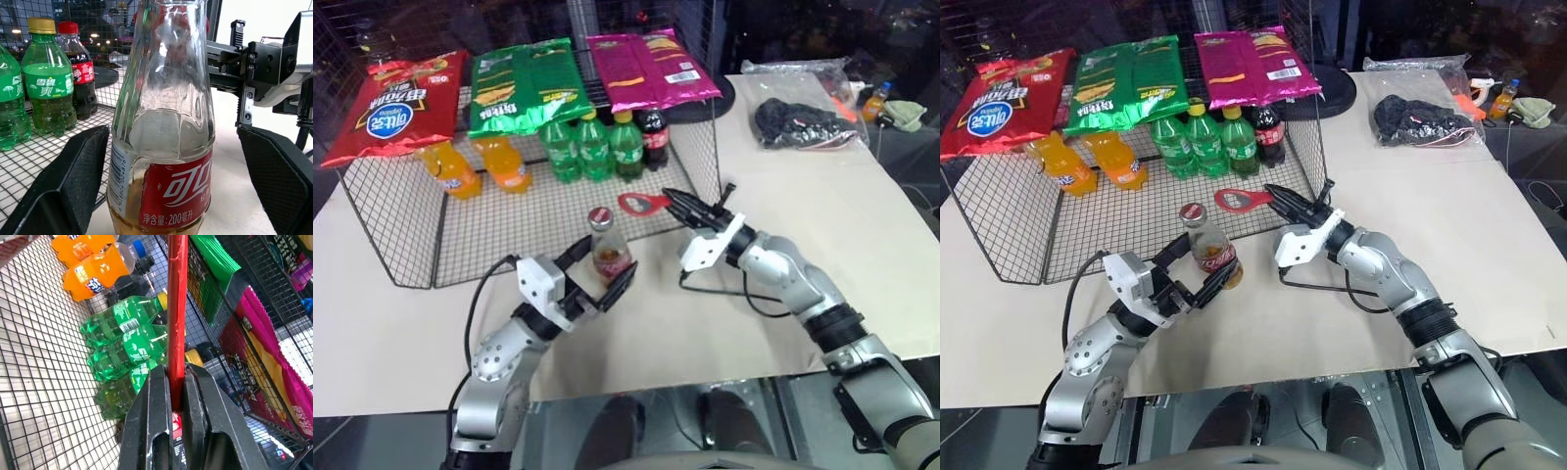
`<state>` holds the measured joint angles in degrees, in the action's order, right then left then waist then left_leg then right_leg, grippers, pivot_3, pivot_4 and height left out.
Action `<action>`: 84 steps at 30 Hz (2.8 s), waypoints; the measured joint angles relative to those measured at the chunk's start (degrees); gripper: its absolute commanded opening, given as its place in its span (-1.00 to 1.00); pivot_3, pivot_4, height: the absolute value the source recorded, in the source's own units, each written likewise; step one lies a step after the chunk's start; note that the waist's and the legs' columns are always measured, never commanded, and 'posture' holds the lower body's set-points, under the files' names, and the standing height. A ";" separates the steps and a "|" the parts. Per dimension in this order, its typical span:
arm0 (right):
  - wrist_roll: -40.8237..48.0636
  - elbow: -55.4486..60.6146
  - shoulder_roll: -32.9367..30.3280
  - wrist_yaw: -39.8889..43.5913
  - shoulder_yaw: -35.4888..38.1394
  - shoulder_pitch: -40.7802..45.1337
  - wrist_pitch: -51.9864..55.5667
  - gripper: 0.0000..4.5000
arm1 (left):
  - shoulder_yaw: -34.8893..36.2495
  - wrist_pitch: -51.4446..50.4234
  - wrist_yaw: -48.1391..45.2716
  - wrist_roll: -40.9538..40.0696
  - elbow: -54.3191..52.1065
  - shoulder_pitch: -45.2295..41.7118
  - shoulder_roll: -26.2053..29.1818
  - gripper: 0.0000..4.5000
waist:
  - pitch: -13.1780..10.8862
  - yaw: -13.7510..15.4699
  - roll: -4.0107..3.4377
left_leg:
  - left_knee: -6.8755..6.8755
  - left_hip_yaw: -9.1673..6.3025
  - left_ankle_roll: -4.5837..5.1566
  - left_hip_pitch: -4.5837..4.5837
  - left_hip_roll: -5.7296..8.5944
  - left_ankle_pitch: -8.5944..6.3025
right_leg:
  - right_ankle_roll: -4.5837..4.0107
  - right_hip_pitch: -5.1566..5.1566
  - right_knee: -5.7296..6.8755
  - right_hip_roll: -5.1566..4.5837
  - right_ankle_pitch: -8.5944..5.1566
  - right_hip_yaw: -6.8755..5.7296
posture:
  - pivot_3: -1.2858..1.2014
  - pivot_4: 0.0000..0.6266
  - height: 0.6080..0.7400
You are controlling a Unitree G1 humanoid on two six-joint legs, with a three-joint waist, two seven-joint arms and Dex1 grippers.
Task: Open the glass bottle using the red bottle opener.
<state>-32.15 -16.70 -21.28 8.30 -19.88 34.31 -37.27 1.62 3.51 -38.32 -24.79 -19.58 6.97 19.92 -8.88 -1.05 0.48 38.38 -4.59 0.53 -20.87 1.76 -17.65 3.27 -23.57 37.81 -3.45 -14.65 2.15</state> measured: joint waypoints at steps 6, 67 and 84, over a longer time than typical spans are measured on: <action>5.75 0.69 2.68 1.37 0.53 -0.68 0.52 -1.00 | 0.03 0.00 -0.23 0.05 0.00 -0.02 0.00 0.92 | 0.00 -0.05 0.00 | -0.01 0.00 0.00 0.00 -0.01 0.00 | 0.00 0.00 0.00 0.00 0.00 0.01 | 0.03 -0.52 1.00; 5.24 4.92 4.54 6.03 -1.71 -2.05 0.63 -1.00 | 0.03 -1.29 0.04 1.02 0.62 -2.78 -0.39 0.92 | 0.00 -0.11 0.00 | 0.00 0.01 0.00 0.02 -0.01 0.00 | 0.00 -0.01 0.02 0.01 0.00 0.01 | 0.03 -0.52 1.00; 5.47 5.12 4.77 6.36 -1.70 -1.97 0.38 -1.00 | 0.31 -1.87 1.21 0.32 0.48 -5.60 -1.01 0.03 | -0.01 -0.15 0.00 | 0.00 0.01 0.00 0.01 -0.01 0.00 | 0.00 -0.02 0.02 0.01 0.00 0.01 | 0.03 -0.52 1.00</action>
<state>-26.69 -11.57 -16.52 14.66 -21.58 32.34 -36.89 1.93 1.65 -37.12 -24.48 -19.09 1.38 18.91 -8.88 -1.19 0.48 38.38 -4.58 0.52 -20.86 1.75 -17.65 3.27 -23.58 37.83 -3.43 -14.65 2.17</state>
